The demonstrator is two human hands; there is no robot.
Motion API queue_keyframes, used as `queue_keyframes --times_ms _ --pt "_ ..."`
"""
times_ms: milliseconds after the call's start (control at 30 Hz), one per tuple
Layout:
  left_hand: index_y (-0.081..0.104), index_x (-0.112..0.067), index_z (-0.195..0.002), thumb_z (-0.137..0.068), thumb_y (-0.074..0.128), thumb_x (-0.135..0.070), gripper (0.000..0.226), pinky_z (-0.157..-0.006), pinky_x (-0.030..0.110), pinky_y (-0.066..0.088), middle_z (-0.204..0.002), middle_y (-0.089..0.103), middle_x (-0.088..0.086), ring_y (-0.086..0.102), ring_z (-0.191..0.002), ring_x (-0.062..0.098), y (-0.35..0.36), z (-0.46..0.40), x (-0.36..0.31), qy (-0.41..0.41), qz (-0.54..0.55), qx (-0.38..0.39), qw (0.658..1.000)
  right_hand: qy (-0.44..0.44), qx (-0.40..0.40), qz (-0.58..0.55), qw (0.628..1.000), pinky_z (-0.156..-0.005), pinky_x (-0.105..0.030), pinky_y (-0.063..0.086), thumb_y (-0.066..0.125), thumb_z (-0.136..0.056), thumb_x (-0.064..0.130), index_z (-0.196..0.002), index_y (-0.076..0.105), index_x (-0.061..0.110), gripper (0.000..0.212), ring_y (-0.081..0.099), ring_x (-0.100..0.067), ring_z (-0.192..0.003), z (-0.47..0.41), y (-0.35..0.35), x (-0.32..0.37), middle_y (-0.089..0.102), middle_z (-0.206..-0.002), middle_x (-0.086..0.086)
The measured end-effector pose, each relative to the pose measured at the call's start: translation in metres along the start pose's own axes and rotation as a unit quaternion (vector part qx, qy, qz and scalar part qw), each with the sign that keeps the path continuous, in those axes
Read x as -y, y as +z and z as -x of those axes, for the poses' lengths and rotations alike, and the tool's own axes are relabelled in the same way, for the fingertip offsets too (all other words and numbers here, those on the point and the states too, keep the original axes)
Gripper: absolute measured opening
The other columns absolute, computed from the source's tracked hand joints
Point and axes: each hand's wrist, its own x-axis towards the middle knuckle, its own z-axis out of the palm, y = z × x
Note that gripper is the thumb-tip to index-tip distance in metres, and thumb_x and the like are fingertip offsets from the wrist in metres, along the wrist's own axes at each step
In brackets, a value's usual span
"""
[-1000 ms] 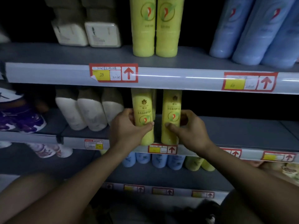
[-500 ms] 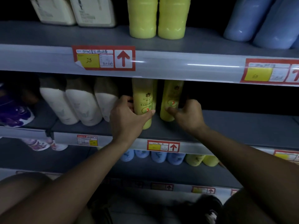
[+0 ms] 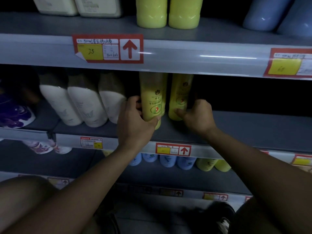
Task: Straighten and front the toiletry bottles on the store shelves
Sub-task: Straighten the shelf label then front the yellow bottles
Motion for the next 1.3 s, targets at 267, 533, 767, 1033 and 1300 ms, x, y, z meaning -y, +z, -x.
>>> queue_keyframes --times_ms 267,533,767,1033,1300 --pt "0.058 -0.026 -0.127 -0.067 0.096 -0.031 0.071 -0.071 0.020 0.052 -0.110 0.065 -0.016 0.062 -0.087 -0.005 0.001 -0.001 0.004 0.001 0.027 -0.002 1.000 -0.017 -0.002 -0.027 0.999 -0.088 -0.040 0.060 0.084 -0.085 0.029 -0.112 0.074 0.008 0.035 0.072 -0.023 -0.101 -0.005 0.007 0.000 0.076 -0.109 -0.007" --pt "0.058 -0.024 -0.125 -0.069 0.096 -0.028 0.067 -0.069 0.010 0.046 -0.112 0.064 -0.014 0.062 -0.088 -0.005 0.003 -0.004 0.005 0.013 0.030 0.004 0.999 -0.002 -0.002 -0.042 0.999 -0.091 -0.043 0.060 0.082 -0.087 0.031 -0.114 0.074 0.008 0.036 0.072 -0.024 -0.103 -0.011 0.015 0.000 0.076 -0.113 -0.010" --pt "0.058 -0.025 -0.122 -0.068 0.095 -0.030 0.066 -0.071 0.019 0.050 -0.112 0.064 -0.013 0.061 -0.089 -0.004 0.004 -0.005 0.006 0.023 0.024 0.003 0.999 -0.003 0.001 -0.026 1.000 -0.088 -0.038 0.059 0.081 -0.088 0.031 -0.113 0.075 0.006 0.036 0.072 -0.024 -0.101 -0.010 0.015 0.000 0.076 -0.111 -0.011" --pt "0.057 -0.026 -0.125 -0.069 0.095 -0.033 0.067 -0.076 0.040 0.062 -0.117 0.064 -0.009 0.063 -0.095 0.005 0.006 -0.004 0.013 0.030 0.025 0.005 0.999 0.002 0.019 -0.007 1.000 -0.085 -0.047 0.060 0.081 -0.088 0.033 -0.106 0.074 0.005 0.034 0.072 -0.028 -0.096 -0.008 0.012 0.001 0.076 -0.106 -0.014" --pt "0.054 -0.021 -0.141 -0.074 0.093 -0.019 0.077 -0.081 0.027 0.061 -0.121 0.063 -0.009 0.062 -0.106 0.006 -0.005 0.007 0.011 0.034 0.071 0.033 0.996 0.001 0.014 0.069 0.997 -0.070 -0.042 0.056 0.080 -0.082 0.047 -0.090 0.066 0.006 0.044 0.069 -0.035 -0.086 0.003 0.008 -0.002 0.071 -0.089 -0.015"
